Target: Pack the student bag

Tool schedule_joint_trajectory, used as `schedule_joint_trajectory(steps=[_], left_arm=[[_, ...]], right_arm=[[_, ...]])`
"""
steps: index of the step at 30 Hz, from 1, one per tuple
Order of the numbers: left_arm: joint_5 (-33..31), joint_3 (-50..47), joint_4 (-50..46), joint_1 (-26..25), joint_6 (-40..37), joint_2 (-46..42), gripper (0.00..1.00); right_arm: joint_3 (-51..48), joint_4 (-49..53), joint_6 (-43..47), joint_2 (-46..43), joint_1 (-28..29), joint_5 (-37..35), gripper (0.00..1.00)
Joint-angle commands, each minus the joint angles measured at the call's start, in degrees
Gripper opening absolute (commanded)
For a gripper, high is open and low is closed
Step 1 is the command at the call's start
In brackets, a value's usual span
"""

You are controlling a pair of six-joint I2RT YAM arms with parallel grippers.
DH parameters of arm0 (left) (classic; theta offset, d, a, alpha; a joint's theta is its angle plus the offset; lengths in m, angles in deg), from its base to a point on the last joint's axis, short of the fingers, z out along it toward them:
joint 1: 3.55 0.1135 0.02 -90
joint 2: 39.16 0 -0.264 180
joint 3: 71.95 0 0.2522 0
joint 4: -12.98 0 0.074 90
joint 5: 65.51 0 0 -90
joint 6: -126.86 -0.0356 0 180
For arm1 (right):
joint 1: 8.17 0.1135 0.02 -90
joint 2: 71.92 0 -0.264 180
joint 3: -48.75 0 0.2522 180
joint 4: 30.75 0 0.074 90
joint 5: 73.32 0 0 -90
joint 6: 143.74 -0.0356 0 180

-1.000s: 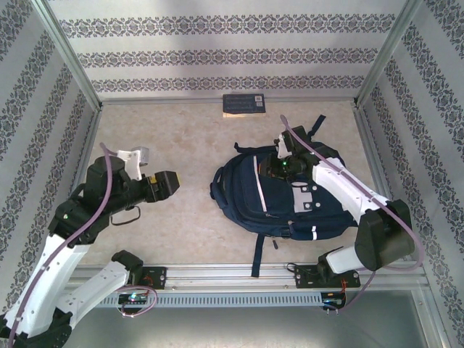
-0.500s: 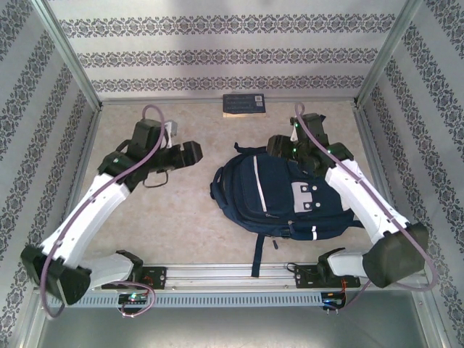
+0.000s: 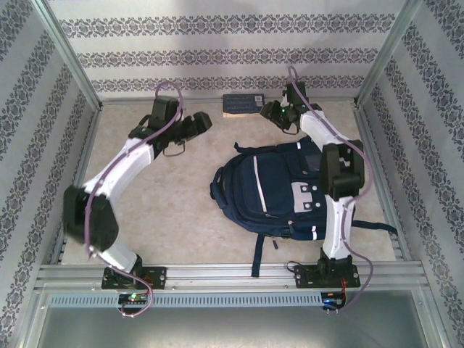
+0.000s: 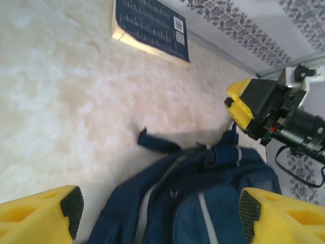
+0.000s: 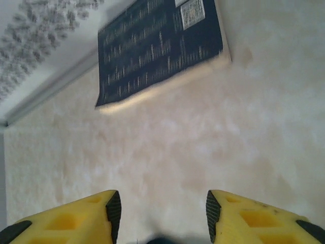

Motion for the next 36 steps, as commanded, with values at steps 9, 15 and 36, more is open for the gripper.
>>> schedule_joint_trajectory(steps=[9, 15, 36], left_arm=[[10.83, 7.07, 11.48, 1.20, 5.07, 16.05, 0.77], [14.47, 7.19, 14.47, 1.14, 7.17, 18.35, 0.76], [14.08, 7.88, 6.77, 1.75, 3.01, 16.55, 0.76]], right_arm=[[39.87, 0.26, -10.60, 27.53, -2.54, 9.81, 0.48], [53.68, -6.51, -23.20, 40.42, -2.37, 9.34, 0.40], [43.74, 13.85, -11.53, 36.59, 1.83, 5.36, 0.27]])
